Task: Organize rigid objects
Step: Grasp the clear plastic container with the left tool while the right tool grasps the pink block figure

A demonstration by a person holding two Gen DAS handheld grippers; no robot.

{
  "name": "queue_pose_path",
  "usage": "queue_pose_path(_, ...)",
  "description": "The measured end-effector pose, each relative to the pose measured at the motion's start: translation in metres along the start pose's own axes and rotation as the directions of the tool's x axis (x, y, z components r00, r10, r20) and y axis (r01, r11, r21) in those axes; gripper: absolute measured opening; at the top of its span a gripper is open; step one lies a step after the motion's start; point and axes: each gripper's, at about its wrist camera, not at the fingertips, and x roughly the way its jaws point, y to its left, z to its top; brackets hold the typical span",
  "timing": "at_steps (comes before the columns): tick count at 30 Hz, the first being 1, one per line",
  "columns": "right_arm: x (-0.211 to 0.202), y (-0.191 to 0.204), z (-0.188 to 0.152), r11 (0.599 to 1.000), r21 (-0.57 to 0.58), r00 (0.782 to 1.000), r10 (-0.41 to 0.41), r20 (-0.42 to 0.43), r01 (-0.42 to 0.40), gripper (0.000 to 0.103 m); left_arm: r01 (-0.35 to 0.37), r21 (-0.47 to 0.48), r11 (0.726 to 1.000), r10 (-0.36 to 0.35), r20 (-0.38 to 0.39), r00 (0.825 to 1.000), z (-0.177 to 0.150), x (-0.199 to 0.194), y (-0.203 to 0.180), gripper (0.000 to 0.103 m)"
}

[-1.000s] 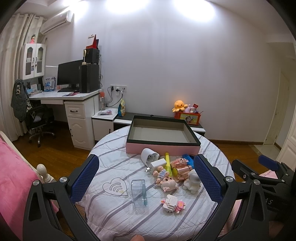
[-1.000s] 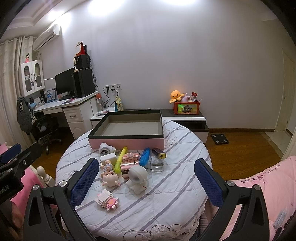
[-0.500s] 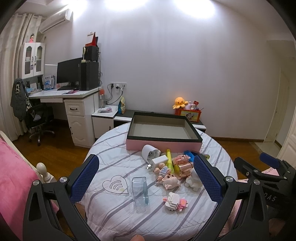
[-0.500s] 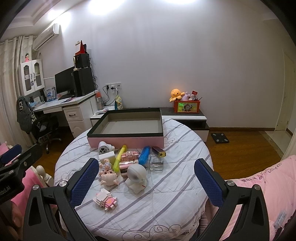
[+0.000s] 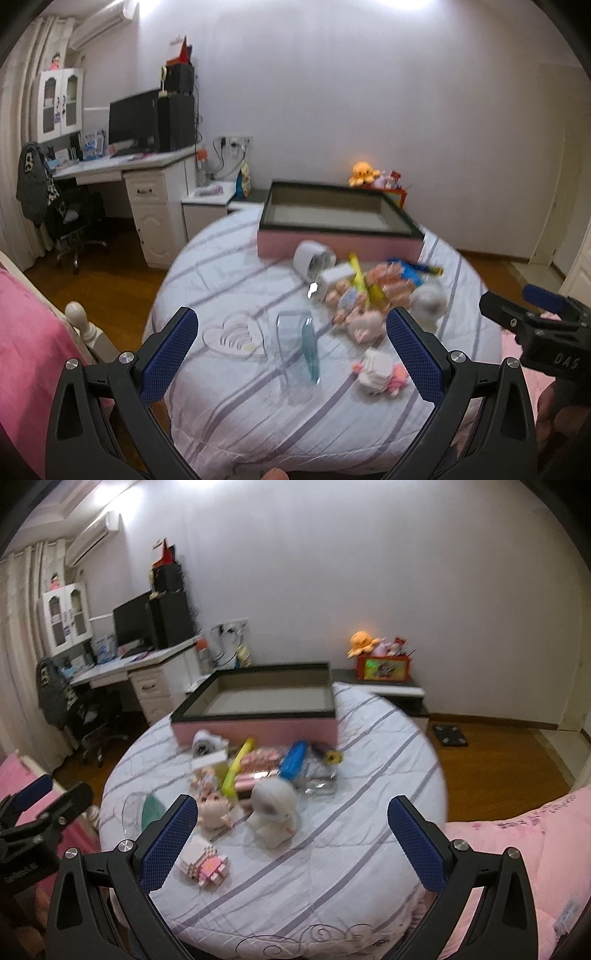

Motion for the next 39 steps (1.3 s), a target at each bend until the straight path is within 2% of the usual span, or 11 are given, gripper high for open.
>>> queue_pose_path(5, 0.026, 0.007, -0.015, 0.998, -0.026, 0.996, 0.052, -0.073, -0.054, 0.103, 0.0, -0.01, 1.0, -0.001, -0.061, 0.998, -0.016, 0.023, 0.009, 0.103)
queue_pose_path(18, 0.069, 0.027, -0.047, 0.98, -0.084, 0.964, 0.161, -0.21, -0.182, 0.102, -0.02, -0.022, 1.0, 0.017, -0.115, 0.993, -0.027, 0.065, 0.021, 0.103)
queue_pose_path(20, 0.077, 0.032, -0.052, 0.974, -0.09, 0.956, 0.181, -0.232, -0.206, 0.093, -0.02, -0.026, 0.999, 0.017, -0.11, 0.994, -0.026, 0.07, 0.023, 0.103)
queue_pose_path(22, 0.084, 0.038, -0.056, 0.968, -0.091, 0.948, 0.207, -0.241, -0.234, 0.091, -0.008, -0.025, 1.0, 0.005, -0.116, 0.993, -0.026, 0.078, 0.025, 0.102)
queue_pose_path(25, 0.09, 0.048, -0.058, 0.957, -0.114, 0.943, 0.233, -0.239, -0.266, 0.083, 0.013, -0.019, 1.0, -0.016, -0.149, 0.989, -0.028, 0.089, 0.024, 0.087)
queue_pose_path(27, 0.093, 0.057, -0.058, 0.951, -0.139, 0.941, 0.237, -0.242, -0.276, 0.077, 0.04, -0.026, 0.999, -0.044, -0.182, 0.982, -0.032, 0.097, 0.024, 0.066)
queue_pose_path(29, 0.097, 0.063, -0.058, 0.949, -0.168, 0.945, 0.226, -0.237, -0.269, 0.067, 0.052, -0.022, 0.998, -0.055, -0.192, 0.98, -0.036, 0.1, 0.022, 0.055)
queue_pose_path(31, 0.099, 0.065, -0.058, 0.948, -0.182, 0.95, 0.218, -0.224, -0.261, 0.059, 0.062, -0.014, 0.998, -0.063, -0.181, 0.981, -0.038, 0.097, 0.022, 0.039)
queue_pose_path(32, 0.101, 0.065, -0.057, 0.949, -0.183, 0.951, 0.216, -0.222, -0.258, 0.051, 0.071, -0.021, 0.997, -0.074, -0.186, 0.98, -0.037, 0.096, 0.023, 0.037)
queue_pose_path(34, 0.102, 0.064, -0.054, 0.947, -0.189, 0.95, 0.215, -0.224, -0.259, 0.045, 0.081, -0.035, 0.996, -0.086, -0.183, 0.979, -0.037, 0.094, 0.027, 0.037)
queue_pose_path(39, 0.093, 0.054, -0.054, 0.944, -0.156, 0.941, 0.252, -0.226, -0.29, 0.045, 0.07, -0.026, 0.997, -0.074, -0.181, 0.981, -0.037, 0.086, 0.029, 0.037)
